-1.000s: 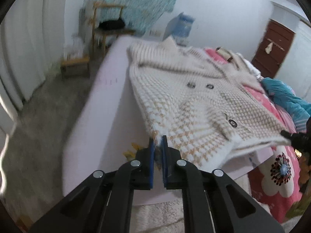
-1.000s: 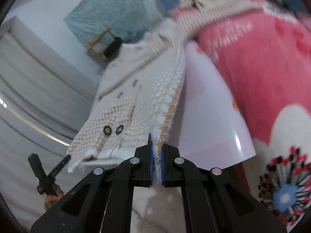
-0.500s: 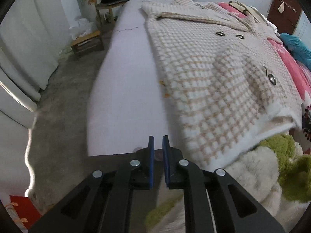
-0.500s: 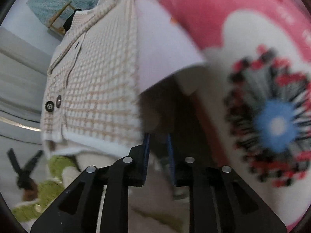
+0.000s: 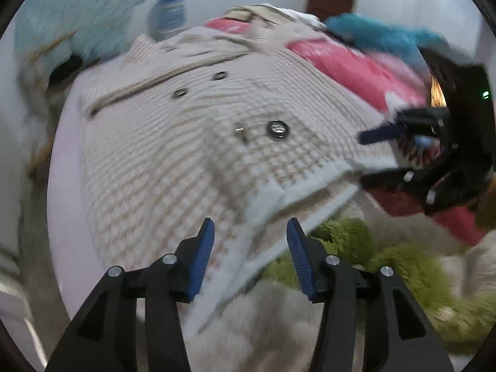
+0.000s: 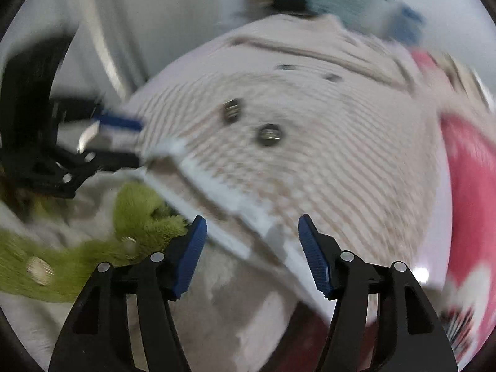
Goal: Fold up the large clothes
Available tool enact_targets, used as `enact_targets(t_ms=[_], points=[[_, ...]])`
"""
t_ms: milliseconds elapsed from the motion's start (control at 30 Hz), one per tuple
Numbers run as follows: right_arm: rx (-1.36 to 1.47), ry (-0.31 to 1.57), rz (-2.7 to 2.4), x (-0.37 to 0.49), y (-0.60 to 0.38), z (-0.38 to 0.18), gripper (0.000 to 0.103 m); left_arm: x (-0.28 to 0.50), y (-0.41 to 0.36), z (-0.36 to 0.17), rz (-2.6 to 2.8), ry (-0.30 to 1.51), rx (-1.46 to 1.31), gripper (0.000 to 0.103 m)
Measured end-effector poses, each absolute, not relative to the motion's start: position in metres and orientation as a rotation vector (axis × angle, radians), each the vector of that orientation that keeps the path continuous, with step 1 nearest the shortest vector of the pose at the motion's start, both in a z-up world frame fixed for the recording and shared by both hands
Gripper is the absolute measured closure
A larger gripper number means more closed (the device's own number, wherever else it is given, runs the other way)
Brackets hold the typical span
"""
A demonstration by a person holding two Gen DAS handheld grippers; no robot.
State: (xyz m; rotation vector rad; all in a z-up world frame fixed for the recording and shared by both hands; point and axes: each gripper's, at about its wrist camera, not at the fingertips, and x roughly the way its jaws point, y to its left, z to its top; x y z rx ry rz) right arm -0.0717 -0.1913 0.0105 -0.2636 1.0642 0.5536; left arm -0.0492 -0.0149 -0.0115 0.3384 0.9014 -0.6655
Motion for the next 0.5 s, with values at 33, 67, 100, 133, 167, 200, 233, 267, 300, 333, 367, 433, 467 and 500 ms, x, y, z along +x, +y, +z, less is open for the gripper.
enact_targets(t_ms=[33,67,100,133,167,200,233,267,300,333,367,433,467,500], points=[[-0.356,1.043,0.572,-0.072,-0.18,0.005,0.044,-0.05,-0.021,-0.015,-0.661,0.884,0.387,0.055],[-0.412,1.028,0.586,-0.078,-0.176,0.002,0.044,-0.051,-0.029,-0.02,-0.652,0.859,0.452,0.055],[-0.466,1.009,0.593,-0.079,-0.17,-0.001,0.043,-0.052,-0.033,-0.024,-0.645,0.849,0.483,0.055],[-0.514,0.991,0.595,-0.08,-0.166,-0.004,0.043,-0.049,-0.037,-0.029,-0.633,0.836,0.531,0.055],[-0.569,0.973,0.593,-0.081,-0.162,-0.008,0.043,-0.05,-0.04,-0.032,-0.628,0.829,0.562,0.055],[-0.612,0.957,0.594,-0.081,-0.16,-0.011,0.043,-0.05,-0.041,-0.035,-0.627,0.826,0.579,0.055],[-0.651,0.939,0.594,-0.084,-0.156,-0.015,0.043,-0.048,-0.041,-0.038,-0.625,0.826,0.589,0.055],[-0.696,0.92,0.597,-0.085,-0.153,-0.018,0.043,-0.047,-0.041,-0.04,-0.621,0.83,0.599,0.055],[-0.731,0.902,0.601,-0.087,-0.153,-0.023,0.043,-0.048,-0.04,-0.042,-0.62,0.834,0.598,0.055],[-0.762,0.881,0.6,-0.086,-0.148,-0.024,0.043,-0.047,-0.039,-0.043,-0.618,0.839,0.587,0.055],[-0.798,0.854,0.603,-0.091,-0.142,-0.027,0.043,-0.045,-0.037,-0.043,-0.616,0.841,0.579,0.055],[-0.854,0.817,0.596,-0.088,-0.136,-0.03,0.045,-0.042,-0.034,-0.043,-0.61,0.844,0.561,0.056],[-0.868,0.804,0.591,-0.088,-0.134,-0.028,0.045,-0.039,-0.032,-0.042,-0.608,0.844,0.547,0.056],[-0.881,0.79,0.588,-0.087,-0.133,-0.025,0.049,-0.038,-0.03,-0.041,-0.608,0.844,0.535,0.057]])
